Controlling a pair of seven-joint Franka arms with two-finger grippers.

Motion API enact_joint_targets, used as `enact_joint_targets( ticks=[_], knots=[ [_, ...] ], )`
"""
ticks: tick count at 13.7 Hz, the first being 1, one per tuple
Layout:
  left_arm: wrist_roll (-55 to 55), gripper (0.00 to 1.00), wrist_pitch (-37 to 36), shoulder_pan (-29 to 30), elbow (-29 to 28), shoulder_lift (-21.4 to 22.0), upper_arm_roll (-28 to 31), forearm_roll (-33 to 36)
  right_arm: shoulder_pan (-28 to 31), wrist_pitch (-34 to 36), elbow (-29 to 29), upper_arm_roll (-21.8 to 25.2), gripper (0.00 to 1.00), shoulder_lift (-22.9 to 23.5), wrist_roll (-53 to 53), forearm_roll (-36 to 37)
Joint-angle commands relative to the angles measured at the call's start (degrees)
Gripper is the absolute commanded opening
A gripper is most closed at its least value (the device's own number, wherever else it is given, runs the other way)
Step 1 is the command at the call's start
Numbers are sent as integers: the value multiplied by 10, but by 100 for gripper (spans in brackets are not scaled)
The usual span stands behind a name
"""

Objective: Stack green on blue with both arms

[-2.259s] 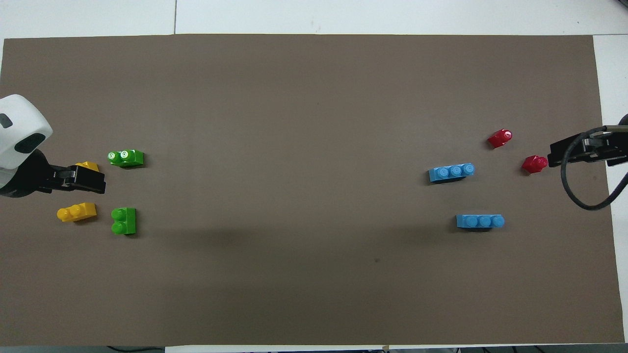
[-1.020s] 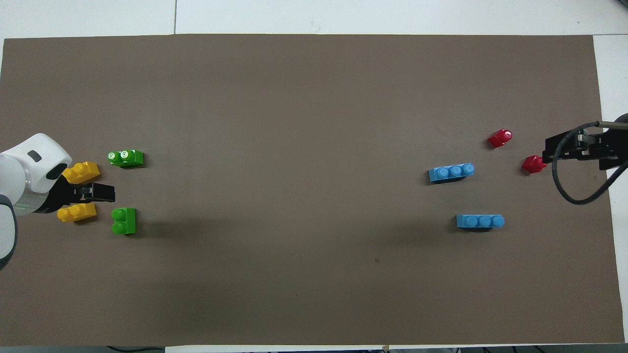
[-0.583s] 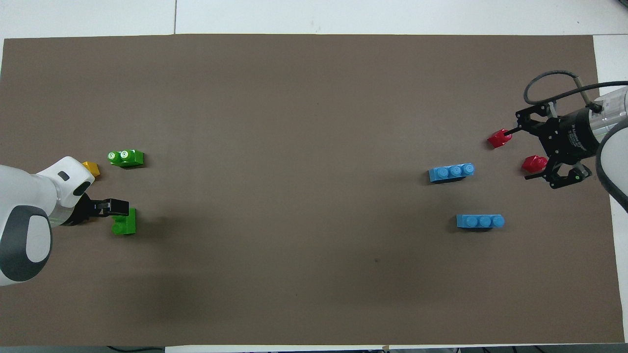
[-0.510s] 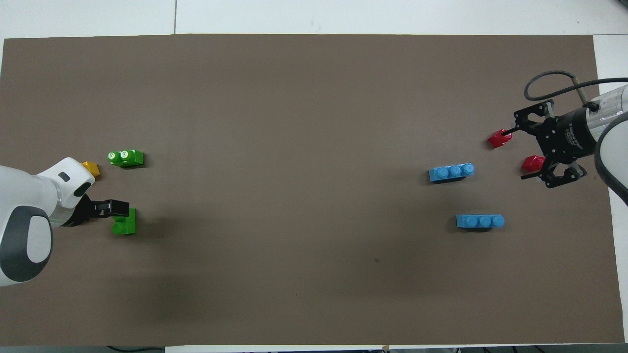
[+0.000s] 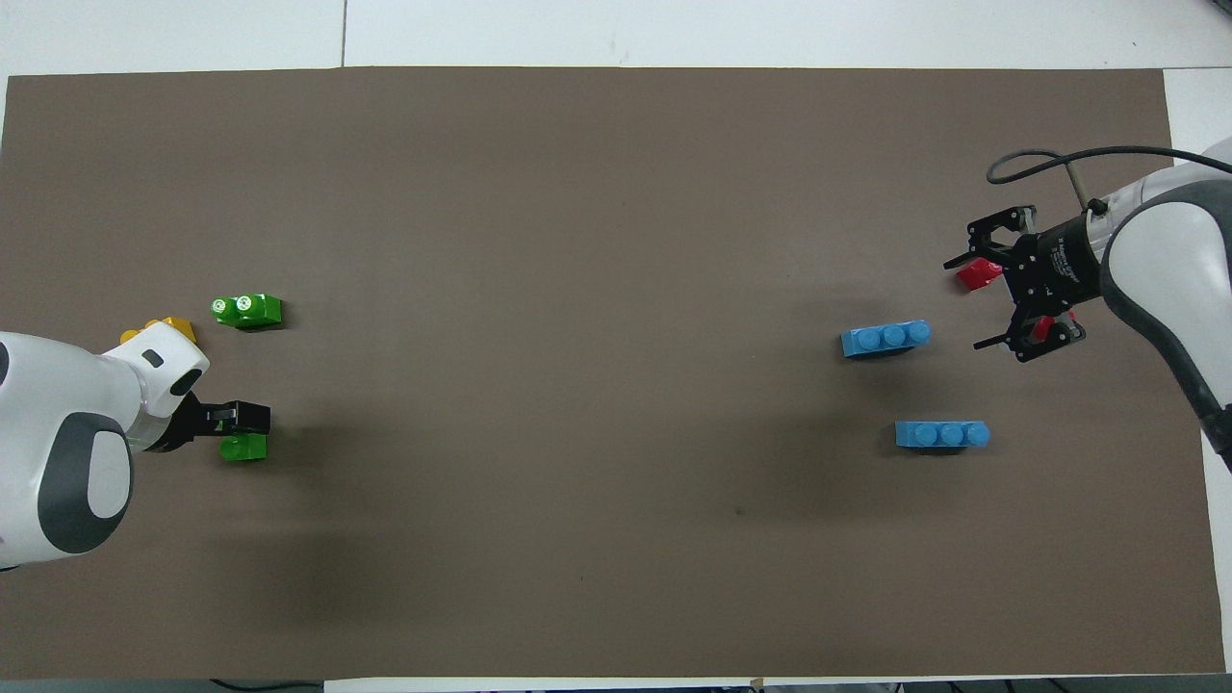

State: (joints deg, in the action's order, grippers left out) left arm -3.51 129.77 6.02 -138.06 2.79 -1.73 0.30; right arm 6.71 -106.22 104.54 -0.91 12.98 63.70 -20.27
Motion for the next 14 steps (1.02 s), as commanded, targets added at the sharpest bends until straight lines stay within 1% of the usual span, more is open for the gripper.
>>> enact_joint_targets(
  ticks=[1,2,3,5,7,8,9,11,12,14],
  knots=[
    [8,100,25,2,-16,-2,-3,-5,0,-53,42,-3,95,-3,6,-29],
    [12,100,25,1,-16,-2,-3,-5,-3,-71,54,-3,95,-6,6,-30],
    [13,100,25,-1,-18,-2,-3,-5,-3,-72,56,-3,95,-1,6,-31],
    [19,95,28,-7,-20,-2,-3,-5,-2,-79,57,-3,96,16,-12,-46],
    [25,89,37,-7,-25,-3,-3,-5,-2,-83,67,-3,96,20,-25,-47],
    [25,75,37,-7,-26,-3,-3,-5,-3,-86,72,-3,96,20,-31,-47],
    [25,56,36,-7,-25,-3,-3,-5,-2,-98,79,-3,96,21,-36,-47],
    [24,10,35,-8,-25,-3,-3,-5,-2,-111,88,-3,96,27,-45,-48],
    [25,0,35,-18,-21,-4,-3,-5,0,-112,89,-3,96,30,-51,-48],
    [37,0,22,-21,2,-14,-3,-5,5,-114,90,-3,96,34,-55,-48]
  ],
)
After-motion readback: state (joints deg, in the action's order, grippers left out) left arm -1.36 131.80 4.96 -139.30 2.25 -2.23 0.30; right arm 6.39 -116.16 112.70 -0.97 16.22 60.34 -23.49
